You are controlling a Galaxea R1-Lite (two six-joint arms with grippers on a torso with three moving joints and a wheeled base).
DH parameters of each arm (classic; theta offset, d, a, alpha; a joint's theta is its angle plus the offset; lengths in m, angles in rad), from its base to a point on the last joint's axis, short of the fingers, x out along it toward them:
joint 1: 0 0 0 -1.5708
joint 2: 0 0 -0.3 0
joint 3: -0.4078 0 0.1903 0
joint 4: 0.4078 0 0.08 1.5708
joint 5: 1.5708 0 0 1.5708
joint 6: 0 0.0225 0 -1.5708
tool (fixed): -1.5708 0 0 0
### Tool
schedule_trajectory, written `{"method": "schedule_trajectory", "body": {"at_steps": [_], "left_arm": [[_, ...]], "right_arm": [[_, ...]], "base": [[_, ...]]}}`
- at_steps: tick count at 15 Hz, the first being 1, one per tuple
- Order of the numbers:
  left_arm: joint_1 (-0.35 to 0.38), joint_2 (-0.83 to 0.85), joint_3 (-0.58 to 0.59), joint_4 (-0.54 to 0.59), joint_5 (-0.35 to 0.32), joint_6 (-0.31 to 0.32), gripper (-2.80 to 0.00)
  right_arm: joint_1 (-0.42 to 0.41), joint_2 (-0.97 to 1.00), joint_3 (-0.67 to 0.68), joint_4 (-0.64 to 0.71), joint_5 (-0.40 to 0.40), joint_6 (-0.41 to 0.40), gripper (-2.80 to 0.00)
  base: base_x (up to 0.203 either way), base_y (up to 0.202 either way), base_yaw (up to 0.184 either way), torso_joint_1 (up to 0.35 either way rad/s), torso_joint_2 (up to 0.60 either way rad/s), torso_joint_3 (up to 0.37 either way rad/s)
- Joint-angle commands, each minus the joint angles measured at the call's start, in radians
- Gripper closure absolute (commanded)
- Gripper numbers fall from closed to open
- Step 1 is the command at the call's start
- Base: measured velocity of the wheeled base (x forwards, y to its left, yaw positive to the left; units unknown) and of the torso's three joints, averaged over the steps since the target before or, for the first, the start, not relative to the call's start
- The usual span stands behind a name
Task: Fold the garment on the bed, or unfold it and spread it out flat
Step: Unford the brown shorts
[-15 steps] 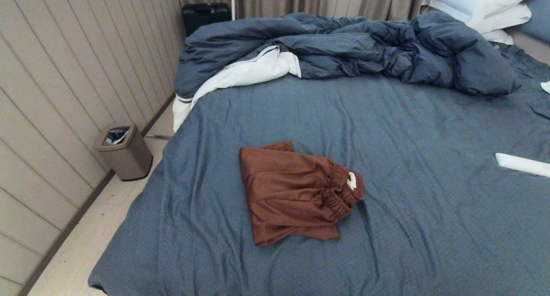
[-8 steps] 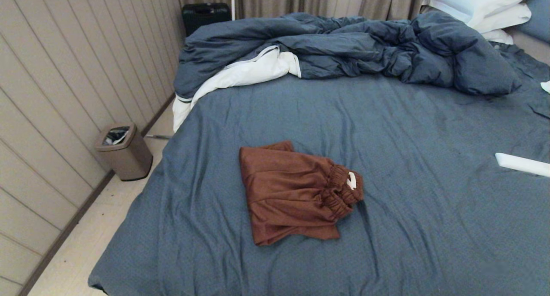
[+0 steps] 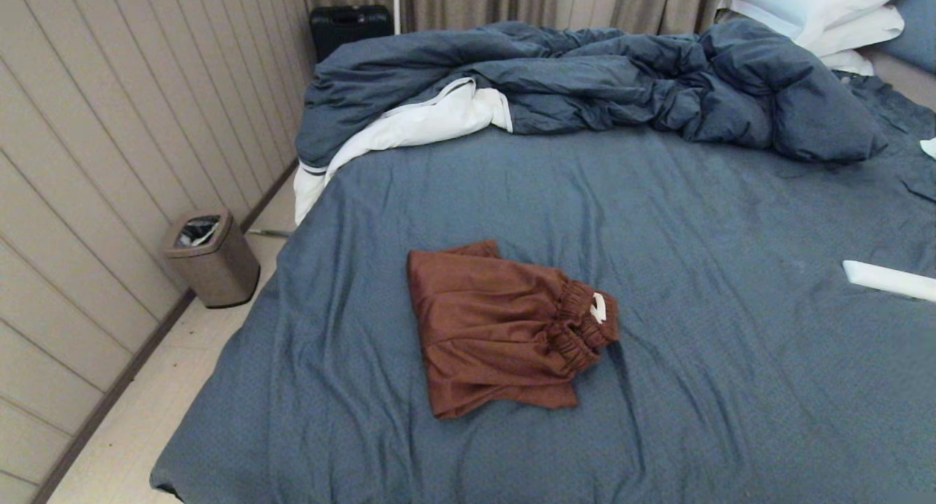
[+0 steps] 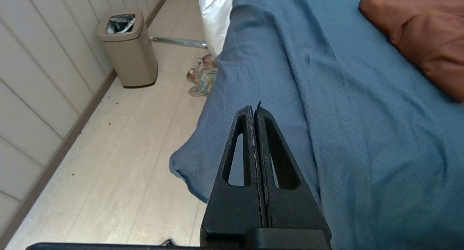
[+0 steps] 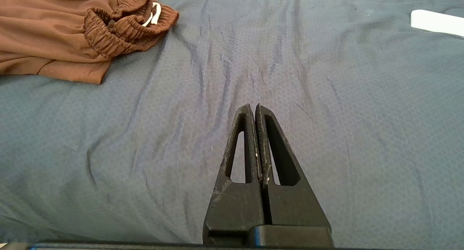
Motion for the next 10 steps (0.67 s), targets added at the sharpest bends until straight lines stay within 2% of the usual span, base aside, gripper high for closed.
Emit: {"method": "schedule_trajectory", "body": {"at_steps": [1,10], "left_arm": [[0.0,0.002,0.001,0.0,0.0,-0.003,0.0],[0.002,0.003,-0.002,0.004,-0.003,0.014,0.0]], "right_arm": [[-0.001,0.003,0.0,0.0,0.0,-0.001,0.0],[-0.001,0.003,0.0,0.001,0.003,-0.004,0.0]], "base": [[0.0,0.0,0.0,0.0,0.0,0.0],[0.0,0.0,0.0,0.0,0.0,0.0]]}}
